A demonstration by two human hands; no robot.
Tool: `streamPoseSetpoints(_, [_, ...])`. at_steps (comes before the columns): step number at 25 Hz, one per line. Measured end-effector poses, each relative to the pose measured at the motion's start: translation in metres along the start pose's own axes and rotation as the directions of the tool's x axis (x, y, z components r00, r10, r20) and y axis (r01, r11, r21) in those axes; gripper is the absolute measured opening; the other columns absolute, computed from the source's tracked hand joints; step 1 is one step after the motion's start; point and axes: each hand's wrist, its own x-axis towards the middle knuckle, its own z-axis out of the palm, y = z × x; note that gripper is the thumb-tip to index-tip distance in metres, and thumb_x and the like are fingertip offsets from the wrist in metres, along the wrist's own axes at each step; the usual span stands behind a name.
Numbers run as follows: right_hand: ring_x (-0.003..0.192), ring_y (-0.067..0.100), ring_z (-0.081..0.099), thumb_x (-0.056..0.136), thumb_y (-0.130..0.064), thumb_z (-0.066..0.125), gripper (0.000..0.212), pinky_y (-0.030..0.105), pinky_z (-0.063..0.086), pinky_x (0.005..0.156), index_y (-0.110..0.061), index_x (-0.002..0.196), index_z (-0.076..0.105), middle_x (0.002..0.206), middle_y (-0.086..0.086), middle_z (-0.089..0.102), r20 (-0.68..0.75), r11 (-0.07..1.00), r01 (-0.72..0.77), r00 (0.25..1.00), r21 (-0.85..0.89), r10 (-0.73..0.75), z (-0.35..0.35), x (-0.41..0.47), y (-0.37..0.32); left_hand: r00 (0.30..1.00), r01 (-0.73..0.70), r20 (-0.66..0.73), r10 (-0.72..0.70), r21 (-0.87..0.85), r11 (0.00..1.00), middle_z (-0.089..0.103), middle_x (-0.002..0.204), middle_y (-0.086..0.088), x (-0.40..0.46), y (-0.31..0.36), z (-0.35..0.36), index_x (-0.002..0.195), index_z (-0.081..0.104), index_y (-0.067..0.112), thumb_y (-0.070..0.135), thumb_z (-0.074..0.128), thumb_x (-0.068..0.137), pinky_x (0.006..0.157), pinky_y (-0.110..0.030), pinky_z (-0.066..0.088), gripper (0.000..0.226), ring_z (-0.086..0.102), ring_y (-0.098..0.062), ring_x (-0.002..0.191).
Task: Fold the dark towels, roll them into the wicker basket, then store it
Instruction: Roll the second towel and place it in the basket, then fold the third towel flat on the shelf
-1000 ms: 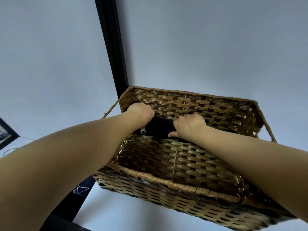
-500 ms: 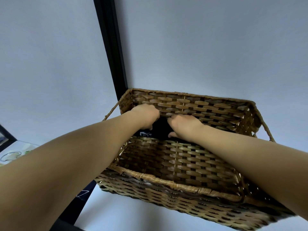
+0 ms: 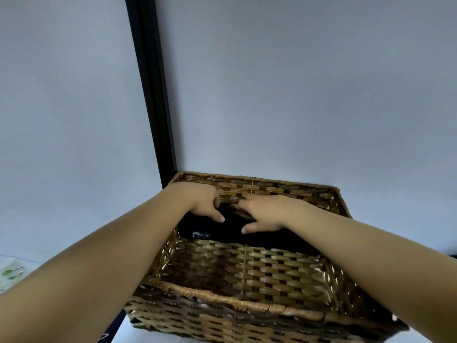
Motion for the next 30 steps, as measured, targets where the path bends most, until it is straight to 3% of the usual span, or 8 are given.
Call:
streamPoseSetpoints(5, [0.113, 0.021, 0.052, 0.094, -0.062, 0.052, 0.061, 0.039, 0.05, 0.081, -0.026, 0.142, 0.042, 0.128, -0.001, 0.046, -0.256, 0.996, -0.067, 0.965, -0.055, 0.051, -0.05, -0.058, 0.015, 0.961, -0.031, -0.271, 0.045, 0.053, 0.998, 0.062, 0.13, 0.006, -0.034, 0.034, -0.041, 0.137, 0.054, 0.027, 0.067, 0.058, 0.089, 0.095, -0.039, 0.05, 0.063, 0.059, -0.018, 0.114])
streamPoseSetpoints(8, [0.118, 0.02, 0.05, 0.092, -0.068, 0.049, 0.071, 0.04, 0.053, 0.085, -0.029, 0.15, 0.033, 0.141, -0.004, 0.04, -0.38, 0.985, -0.172, 0.913, -0.023, 0.151, -0.061, -0.097, 0.036, 0.905, -0.034, -0.411, 0.11, 0.188, 0.982, 0.057, 0.137, 0.009, -0.047, 0.059, -0.055, 0.145, 0.044, 0.033, 0.072, 0.054, 0.088, 0.087, -0.034, 0.046, 0.07, 0.058, -0.017, 0.119])
streamPoseSetpoints(14, [0.13, 0.021, 0.042, 0.09, -0.071, 0.048, 0.077, 0.037, 0.051, 0.086, -0.034, 0.153, 0.024, 0.156, -0.006, 0.021, -0.47, 0.927, -0.369, 0.807, 0.07, 0.357, -0.046, -0.183, 0.082, 0.763, -0.204, -0.548, 0.344, 0.3, 0.932, 0.049, 0.14, 0.012, -0.044, 0.135, -0.073, 0.149, 0.034, 0.036, 0.071, 0.053, 0.089, 0.087, -0.035, 0.048, 0.072, 0.05, -0.014, 0.125])
streamPoseSetpoints(17, [0.132, 0.022, 0.039, 0.089, -0.071, 0.048, 0.079, 0.04, 0.051, 0.09, -0.035, 0.154, 0.021, 0.16, -0.008, 0.013, -0.466, 0.885, -0.455, 0.765, 0.099, 0.445, -0.026, -0.234, 0.109, 0.711, -0.273, -0.573, 0.408, 0.31, 0.911, 0.04, 0.151, 0.013, -0.035, 0.189, -0.075, 0.151, 0.033, 0.036, 0.069, 0.054, 0.089, 0.096, -0.036, 0.045, 0.073, 0.041, -0.014, 0.135])
streamPoseSetpoints(20, [0.138, 0.022, 0.034, 0.088, -0.073, 0.048, 0.081, 0.04, 0.049, 0.096, -0.037, 0.155, 0.019, 0.164, -0.009, 0.006, -0.463, 0.855, -0.505, 0.733, 0.121, 0.499, -0.003, -0.288, 0.14, 0.704, -0.287, -0.57, 0.423, 0.316, 0.904, 0.016, 0.167, 0.008, -0.027, 0.254, -0.071, 0.156, 0.023, 0.036, 0.07, 0.054, 0.088, 0.115, -0.04, 0.033, 0.081, 0.02, -0.016, 0.152])
streamPoseSetpoints(23, [0.139, 0.022, 0.034, 0.089, -0.071, 0.05, 0.081, 0.041, 0.047, 0.1, -0.037, 0.156, 0.018, 0.165, -0.01, 0.005, -0.454, 0.805, -0.565, 0.679, 0.179, 0.577, 0.023, -0.349, 0.18, 0.692, -0.337, -0.55, 0.468, 0.328, 0.883, 0.008, 0.17, 0.006, -0.02, 0.329, -0.062, 0.158, 0.02, 0.035, 0.069, 0.054, 0.09, 0.122, -0.045, 0.023, 0.083, 0.009, -0.02, 0.156])
streamPoseSetpoints(27, [0.139, 0.027, 0.035, 0.094, -0.063, 0.049, 0.075, 0.044, 0.046, 0.102, -0.033, 0.156, 0.021, 0.165, -0.006, 0.01, -0.377, 0.701, -0.654, 0.597, 0.284, 0.709, 0.082, -0.424, 0.238, 0.723, -0.407, -0.462, 0.514, 0.316, 0.857, 0.007, 0.17, 0.005, -0.005, 0.427, -0.035, 0.158, 0.021, 0.032, 0.066, 0.053, 0.092, 0.123, -0.046, 0.021, 0.08, 0.009, -0.022, 0.156])
streamPoseSetpoints(30, [0.138, 0.032, 0.037, 0.098, -0.058, 0.047, 0.068, 0.047, 0.044, 0.105, -0.027, 0.155, 0.026, 0.163, 0.0, 0.02, -0.264, 0.625, -0.707, 0.566, 0.331, 0.781, 0.132, -0.458, 0.266, 0.771, -0.485, -0.397, 0.499, 0.142, 0.863, 0.018, 0.167, 0.006, 0.016, 0.479, -0.005, 0.156, 0.027, 0.032, 0.063, 0.054, 0.093, 0.117, -0.043, 0.031, 0.075, 0.022, -0.021, 0.152])
